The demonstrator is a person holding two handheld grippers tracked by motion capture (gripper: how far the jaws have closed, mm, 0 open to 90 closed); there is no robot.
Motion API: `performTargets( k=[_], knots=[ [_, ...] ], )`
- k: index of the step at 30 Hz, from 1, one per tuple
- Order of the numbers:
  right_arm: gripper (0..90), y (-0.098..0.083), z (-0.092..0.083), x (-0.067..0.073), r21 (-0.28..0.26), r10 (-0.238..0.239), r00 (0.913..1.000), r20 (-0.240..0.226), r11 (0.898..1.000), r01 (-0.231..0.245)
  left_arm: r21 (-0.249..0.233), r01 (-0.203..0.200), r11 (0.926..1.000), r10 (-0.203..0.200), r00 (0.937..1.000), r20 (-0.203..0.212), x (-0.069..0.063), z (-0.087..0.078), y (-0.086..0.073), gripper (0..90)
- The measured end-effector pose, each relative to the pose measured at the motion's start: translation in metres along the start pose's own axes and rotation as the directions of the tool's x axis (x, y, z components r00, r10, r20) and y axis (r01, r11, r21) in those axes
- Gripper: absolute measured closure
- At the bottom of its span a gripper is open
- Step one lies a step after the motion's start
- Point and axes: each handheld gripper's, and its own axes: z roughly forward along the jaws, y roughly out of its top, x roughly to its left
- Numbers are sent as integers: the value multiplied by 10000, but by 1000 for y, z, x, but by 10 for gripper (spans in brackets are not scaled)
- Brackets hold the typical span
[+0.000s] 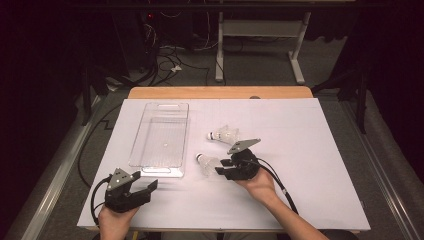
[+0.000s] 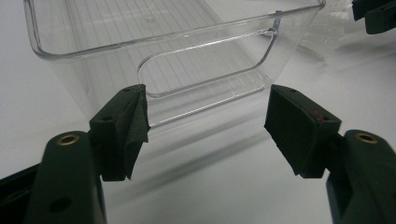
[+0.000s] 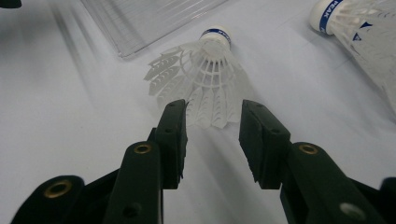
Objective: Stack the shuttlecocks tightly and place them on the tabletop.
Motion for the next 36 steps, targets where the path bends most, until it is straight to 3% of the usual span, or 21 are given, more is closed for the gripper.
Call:
performTargets(
  k=[17, 36],
  knots=[
    [615, 8, 10, 17, 69, -371, 9989, -295, 9993, 374, -27, 0, 10000, 0, 10000, -11, 0, 0, 0, 312],
    [613, 15, 27, 26, 302, -392, 9979, -517, 9987, 408, -6, 1, 10000, -1, 10000, 0, 0, 0, 0, 311]
  ],
)
